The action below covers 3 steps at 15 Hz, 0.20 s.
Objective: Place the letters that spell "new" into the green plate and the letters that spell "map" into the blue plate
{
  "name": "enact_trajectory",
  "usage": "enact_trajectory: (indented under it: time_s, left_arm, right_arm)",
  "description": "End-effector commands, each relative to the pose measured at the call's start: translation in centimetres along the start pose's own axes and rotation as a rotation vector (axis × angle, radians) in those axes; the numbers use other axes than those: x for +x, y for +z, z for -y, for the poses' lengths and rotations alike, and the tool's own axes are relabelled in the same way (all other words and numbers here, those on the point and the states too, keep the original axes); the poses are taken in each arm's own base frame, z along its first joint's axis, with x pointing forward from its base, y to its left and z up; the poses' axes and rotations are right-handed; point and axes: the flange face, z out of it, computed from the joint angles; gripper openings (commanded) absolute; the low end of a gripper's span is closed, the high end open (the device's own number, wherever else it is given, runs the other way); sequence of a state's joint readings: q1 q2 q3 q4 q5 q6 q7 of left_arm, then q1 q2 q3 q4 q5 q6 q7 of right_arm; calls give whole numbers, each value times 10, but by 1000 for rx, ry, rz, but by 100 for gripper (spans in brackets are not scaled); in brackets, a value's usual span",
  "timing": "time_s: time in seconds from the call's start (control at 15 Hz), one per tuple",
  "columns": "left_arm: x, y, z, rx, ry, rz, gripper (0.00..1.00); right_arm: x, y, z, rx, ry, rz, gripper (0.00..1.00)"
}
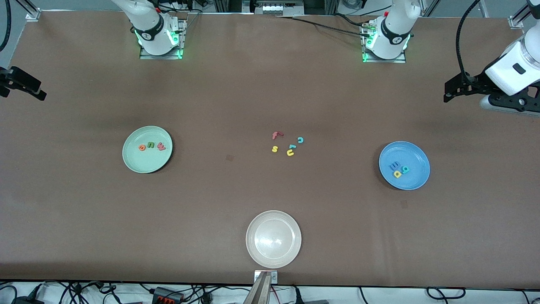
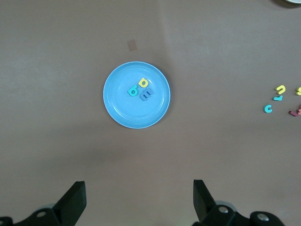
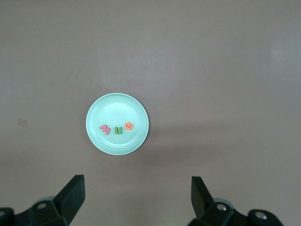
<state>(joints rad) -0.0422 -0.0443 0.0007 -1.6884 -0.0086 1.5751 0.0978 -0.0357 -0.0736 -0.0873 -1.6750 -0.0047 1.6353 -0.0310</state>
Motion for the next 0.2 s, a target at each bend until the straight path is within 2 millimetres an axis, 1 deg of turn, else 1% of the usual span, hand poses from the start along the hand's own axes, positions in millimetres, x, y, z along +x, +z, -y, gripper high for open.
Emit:
enact_trajectory:
  time_s: [0.0,0.13]
  left_arm:
    - [-4,-9,0,-3,17,-2,100]
    - [-4,-9,-1,-3,19,-2,100]
  right_arm:
    - [-4,-1,-1,-11,-2,-3,100]
    - [-5,-1,-1,-11,-1,-4,100]
